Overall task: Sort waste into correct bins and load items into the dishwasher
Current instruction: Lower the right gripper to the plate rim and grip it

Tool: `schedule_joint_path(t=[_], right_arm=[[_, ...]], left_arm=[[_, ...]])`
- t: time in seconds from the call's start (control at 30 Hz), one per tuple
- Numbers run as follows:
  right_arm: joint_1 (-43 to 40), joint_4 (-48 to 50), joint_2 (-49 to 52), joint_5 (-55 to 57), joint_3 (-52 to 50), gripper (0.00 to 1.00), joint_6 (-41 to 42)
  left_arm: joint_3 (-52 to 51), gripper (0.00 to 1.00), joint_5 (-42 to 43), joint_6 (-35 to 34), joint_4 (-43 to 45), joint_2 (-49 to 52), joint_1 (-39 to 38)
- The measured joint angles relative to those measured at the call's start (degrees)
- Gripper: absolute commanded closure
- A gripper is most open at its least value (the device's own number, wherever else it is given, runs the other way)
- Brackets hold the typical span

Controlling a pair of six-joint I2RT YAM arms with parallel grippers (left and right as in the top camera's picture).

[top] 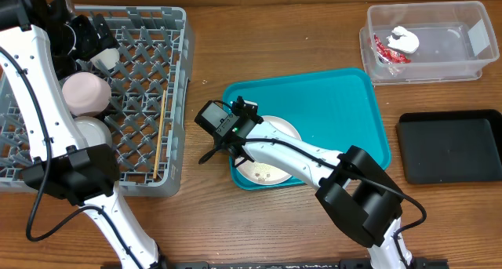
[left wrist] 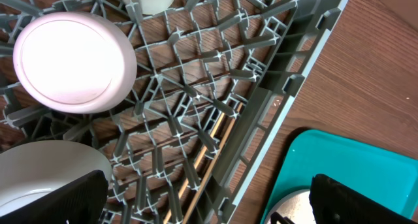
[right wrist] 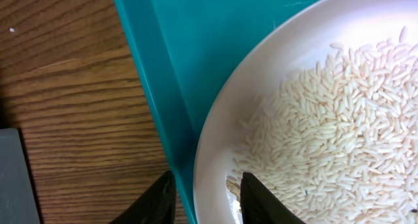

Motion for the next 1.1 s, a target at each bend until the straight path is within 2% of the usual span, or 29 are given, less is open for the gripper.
schedule_joint_path(t=[0.5,0.67,0.83,0.93,1.1], right_arm=[[0.0,-1.7,2.5,0.0,0.0,0.67,0.6],[-0.6,-5.5,2.5,0.5,0.0,0.67,0.9],[-4.1,-9.5,2.5,0.9,0.1,0.68,-0.1],[-7.4,-10.7,2.5,0.5,0.3,0.73,-2.9],[-11.7,-13.1,2.5,0.0,0.8,0.73,-7.0]], left_arm=[[0.0,0.0,0.0,0.0,0.0,0.0,0.0],[0.0,0.0,0.0,0.0,0.0,0.0,0.0],[0.0,0.0,0.0,0.0,0.0,0.0,0.0],[0.0,0.0,0.0,0.0,0.0,0.0,0.0],[0.0,0.0,0.0,0.0,0.0,0.0,0.0]])
